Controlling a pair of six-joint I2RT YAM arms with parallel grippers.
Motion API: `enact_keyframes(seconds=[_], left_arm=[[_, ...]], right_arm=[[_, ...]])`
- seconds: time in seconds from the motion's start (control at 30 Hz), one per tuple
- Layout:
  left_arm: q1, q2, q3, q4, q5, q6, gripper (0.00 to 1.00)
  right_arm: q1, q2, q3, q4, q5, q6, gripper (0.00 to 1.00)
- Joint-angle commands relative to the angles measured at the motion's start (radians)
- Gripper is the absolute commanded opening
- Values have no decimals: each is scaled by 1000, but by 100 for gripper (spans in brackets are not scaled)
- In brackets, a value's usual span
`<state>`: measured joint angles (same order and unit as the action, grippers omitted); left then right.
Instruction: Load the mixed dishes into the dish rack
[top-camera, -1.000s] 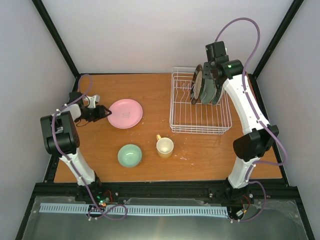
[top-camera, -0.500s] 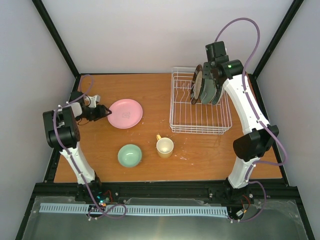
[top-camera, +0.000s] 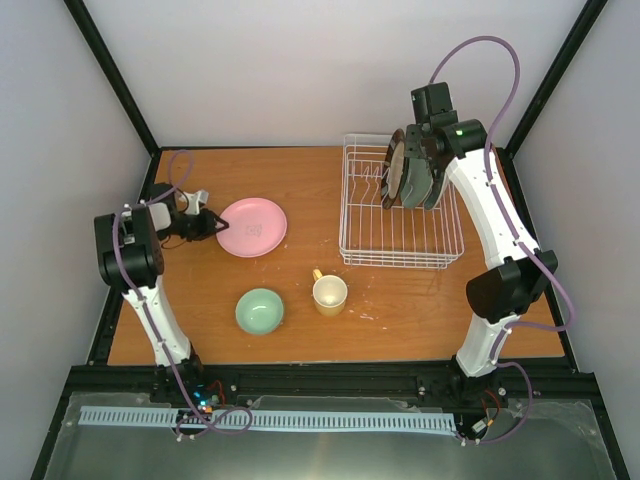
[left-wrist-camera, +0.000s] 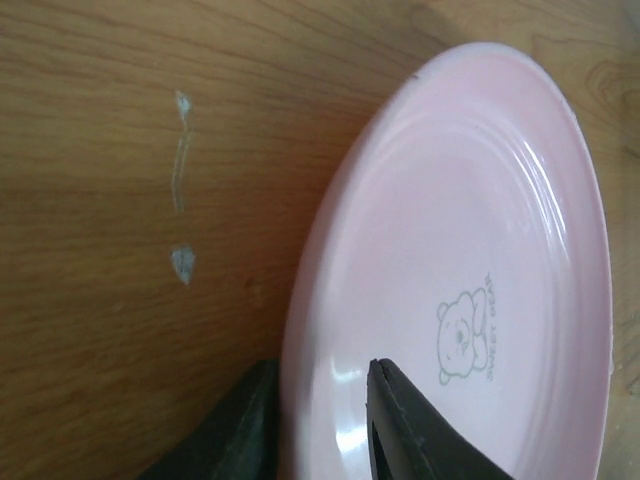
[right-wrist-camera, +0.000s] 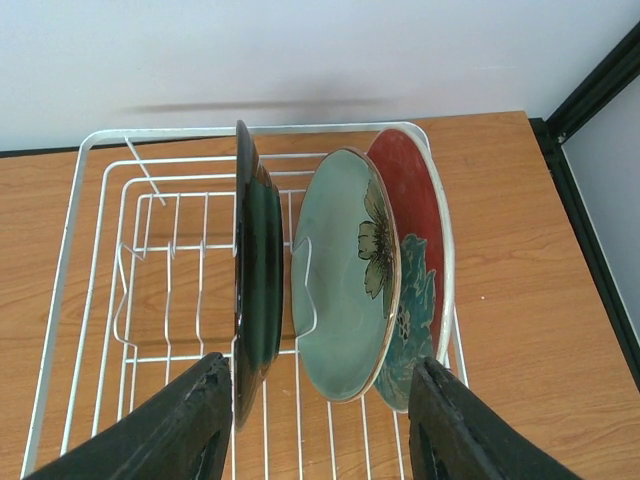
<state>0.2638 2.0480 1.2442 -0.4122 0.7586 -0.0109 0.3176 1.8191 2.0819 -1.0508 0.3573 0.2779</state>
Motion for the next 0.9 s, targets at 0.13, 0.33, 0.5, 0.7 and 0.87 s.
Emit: enact_keyframes(seconds=[0.13, 0.33, 0.5, 0.7, 0.87], left_arm=[[-12, 54, 70, -4, 54, 4, 5], [-12, -5, 87, -40, 123, 10, 1], [-12, -153, 74, -3, 211, -36, 1], [-12, -373, 63, 73, 200, -138, 1], [-34, -507, 66, 65, 107, -158, 1]], right_arm=[[-1, -41, -8, 7, -6, 12, 48], [0, -56, -55, 70, -78, -13, 49], [0, -78, -119, 190, -281, -54, 51], [23, 5, -57, 196, -710, -76, 51], [89, 125, 83, 139, -962, -55, 52]])
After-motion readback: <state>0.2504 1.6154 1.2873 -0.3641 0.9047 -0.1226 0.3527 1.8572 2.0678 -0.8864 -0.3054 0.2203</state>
